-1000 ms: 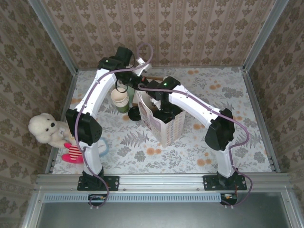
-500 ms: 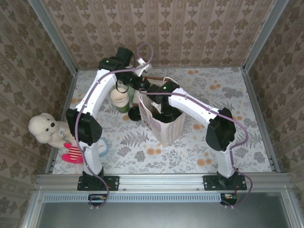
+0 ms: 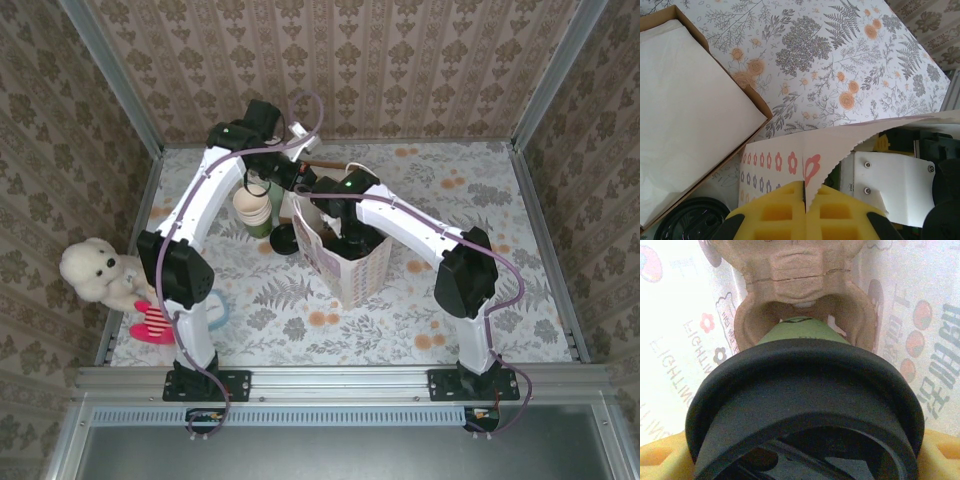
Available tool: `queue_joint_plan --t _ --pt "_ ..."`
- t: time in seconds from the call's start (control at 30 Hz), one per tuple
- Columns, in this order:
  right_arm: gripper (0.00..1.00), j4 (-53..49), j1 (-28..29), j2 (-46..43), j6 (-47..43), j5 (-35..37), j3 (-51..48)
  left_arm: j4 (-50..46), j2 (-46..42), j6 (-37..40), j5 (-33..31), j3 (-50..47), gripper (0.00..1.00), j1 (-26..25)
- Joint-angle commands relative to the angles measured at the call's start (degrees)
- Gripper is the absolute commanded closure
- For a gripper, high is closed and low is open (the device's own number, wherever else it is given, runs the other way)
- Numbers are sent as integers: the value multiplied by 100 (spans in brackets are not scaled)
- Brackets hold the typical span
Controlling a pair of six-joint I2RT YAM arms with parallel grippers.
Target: Pack the takeout coffee
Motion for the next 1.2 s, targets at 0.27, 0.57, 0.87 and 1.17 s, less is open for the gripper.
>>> queue_joint_plan --t 0.27,0.57,0.87,1.17 --pt "37 -335 -38 134 178 145 178 -22 -156 96 -41 39 100 -32" --pt "38 -259 -38 246 179 71 220 -122 -111 98 -304 60 100 -42" --pt "38 -110 -42 199 118 93 161 -48 -89 47 -119 70 100 -43" --pt "39 154 -41 35 123 219 73 29 -81 -11 -117 97 100 -43"
